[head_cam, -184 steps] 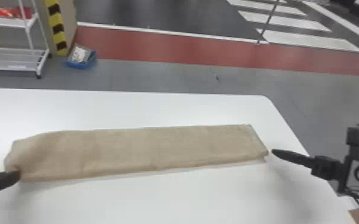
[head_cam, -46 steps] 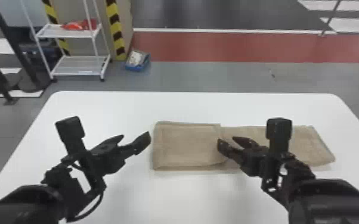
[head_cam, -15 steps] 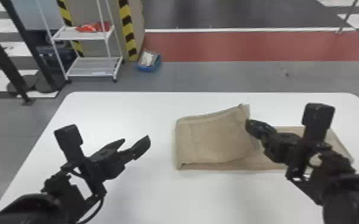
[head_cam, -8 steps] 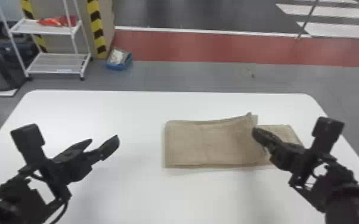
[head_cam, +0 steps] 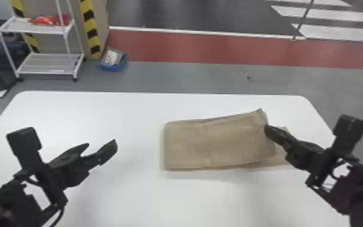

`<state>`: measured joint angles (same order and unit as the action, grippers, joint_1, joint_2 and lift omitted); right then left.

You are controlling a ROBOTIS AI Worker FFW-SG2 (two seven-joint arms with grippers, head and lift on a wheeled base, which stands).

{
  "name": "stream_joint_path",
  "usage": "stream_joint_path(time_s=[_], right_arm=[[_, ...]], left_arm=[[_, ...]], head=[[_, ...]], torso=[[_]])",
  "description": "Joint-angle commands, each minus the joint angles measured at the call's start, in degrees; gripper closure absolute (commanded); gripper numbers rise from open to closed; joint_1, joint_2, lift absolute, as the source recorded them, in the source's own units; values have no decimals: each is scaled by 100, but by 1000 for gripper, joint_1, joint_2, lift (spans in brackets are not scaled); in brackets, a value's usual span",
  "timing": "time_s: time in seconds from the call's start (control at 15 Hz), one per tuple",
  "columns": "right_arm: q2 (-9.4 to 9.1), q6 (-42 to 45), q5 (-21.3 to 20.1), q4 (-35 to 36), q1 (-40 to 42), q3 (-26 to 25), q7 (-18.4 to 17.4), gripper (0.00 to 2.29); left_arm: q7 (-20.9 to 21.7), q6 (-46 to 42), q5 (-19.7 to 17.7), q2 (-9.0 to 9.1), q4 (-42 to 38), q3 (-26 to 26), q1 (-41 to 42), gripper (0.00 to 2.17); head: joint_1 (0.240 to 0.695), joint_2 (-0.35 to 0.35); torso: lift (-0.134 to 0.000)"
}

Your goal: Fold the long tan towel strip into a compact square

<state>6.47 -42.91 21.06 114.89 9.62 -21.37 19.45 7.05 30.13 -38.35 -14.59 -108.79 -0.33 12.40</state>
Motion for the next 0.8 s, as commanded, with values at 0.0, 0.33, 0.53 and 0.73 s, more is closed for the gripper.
stream_joint_path(time_s=[0.0,0.33,0.53,0.73], right_arm=[[294,-187,215,-178,-101,-429,42,1031],[443,164,-154,-1311,-444,-113,384,1031],[426,358,-49,-1109,-321,-201,507,1031],[566,446,241,-960,-347,-473,604,1035]], left_arm=[[-2,6,29,0,-72,-46,43,26],[-11,6,257,35,-37,-354,43,26],[-19,6,266,17,-37,-363,70,26],[-116,6,266,8,-64,-354,87,26]], head=[[695,-159],[695,-237],[695,-241],[695,-243]], torso=[[-124],[-124],[-124],[-124]])
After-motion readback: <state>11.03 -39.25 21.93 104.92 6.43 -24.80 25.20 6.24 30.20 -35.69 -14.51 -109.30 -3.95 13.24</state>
